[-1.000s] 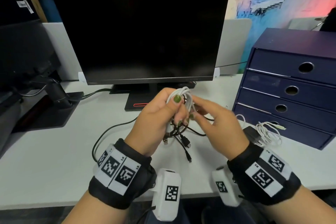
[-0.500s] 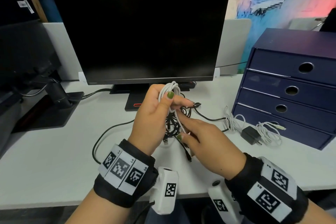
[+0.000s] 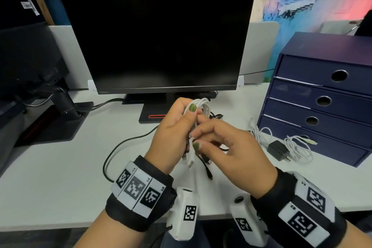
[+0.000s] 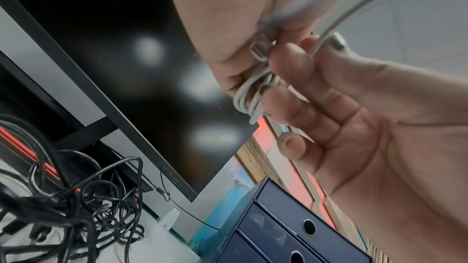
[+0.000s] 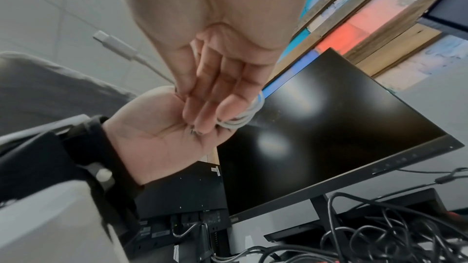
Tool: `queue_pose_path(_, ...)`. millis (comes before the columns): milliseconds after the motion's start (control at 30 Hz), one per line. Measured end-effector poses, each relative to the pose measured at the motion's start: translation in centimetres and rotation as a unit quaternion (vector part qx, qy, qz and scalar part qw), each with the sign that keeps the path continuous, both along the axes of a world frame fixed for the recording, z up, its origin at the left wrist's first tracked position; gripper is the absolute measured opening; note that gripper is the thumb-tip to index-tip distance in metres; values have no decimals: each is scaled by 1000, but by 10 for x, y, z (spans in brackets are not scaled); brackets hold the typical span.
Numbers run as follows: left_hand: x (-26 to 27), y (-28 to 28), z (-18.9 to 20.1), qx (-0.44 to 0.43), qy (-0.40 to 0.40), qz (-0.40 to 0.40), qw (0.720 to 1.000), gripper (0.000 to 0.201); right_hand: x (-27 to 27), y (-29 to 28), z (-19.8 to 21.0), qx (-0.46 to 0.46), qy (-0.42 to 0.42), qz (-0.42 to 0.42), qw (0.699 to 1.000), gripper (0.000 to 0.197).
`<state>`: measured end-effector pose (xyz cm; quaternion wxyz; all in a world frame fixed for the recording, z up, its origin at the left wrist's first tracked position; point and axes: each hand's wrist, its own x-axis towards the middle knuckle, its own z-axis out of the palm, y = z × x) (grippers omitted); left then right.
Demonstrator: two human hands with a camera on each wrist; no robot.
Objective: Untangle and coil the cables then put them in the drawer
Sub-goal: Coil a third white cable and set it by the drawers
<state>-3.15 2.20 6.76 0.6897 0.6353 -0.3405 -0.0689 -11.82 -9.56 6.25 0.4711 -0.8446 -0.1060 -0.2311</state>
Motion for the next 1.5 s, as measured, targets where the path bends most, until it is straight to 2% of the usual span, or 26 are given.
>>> queue_pose_path(100,-6,-4,-3,-16,24,-38,999,38,3,1,2,62,-10,-45,997,10)
queue_pose_path(233,-4,-7,-11,0,16,-28,999,59,5,-2,6,16,-37,-136,990,10)
queue_pose_path(333,-4,-10,-15,35,0,-20,999,61,5,-4,9,18,-19,-165,986,23)
queue_pose_path(400,-4,-12,-17,33,22,-2,999,59,4,-6,9,10,-26,-174,984,26)
queue_pose_path(500,-4,-14,-14,-12,44,-13,999,64,6,-14,8,9,-56,-185,981,16)
queue_pose_path(633,2,-16,2,-54,107,-57,991,70,7,-24,4,-10,-44,-228,973,29)
queue_pose_path(700,2,-13,5,-68,135,-83,985,69,8,-23,0,17,-26,-212,977,28)
queue_pose_path(800,-2,-12,3,-109,166,-98,975,68,8,-19,-2,125,-16,-168,978,28)
queue_pose_path(900,-3,-17,-2,-81,180,-37,980,71,9,-14,-1,198,-9,-145,969,29)
queue_pose_path(967,-5,-17,-2,-77,179,13,981,67,13,-10,-4,206,9,-138,969,29)
queue_pose_path(1033,-4,-14,-4,-94,219,26,971,61,15,-10,-9,197,31,-132,971,30)
queue_pose_path(1233,6,-10,-9,-167,319,-72,930,63,15,-17,-5,229,95,-41,968,40)
queue_pose_path(1400,6,-8,-6,-152,338,-83,925,70,12,-21,-2,236,137,31,962,26)
queue_pose_path(1500,5,-8,-4,-134,348,-71,925,63,11,-21,-3,254,146,34,956,16)
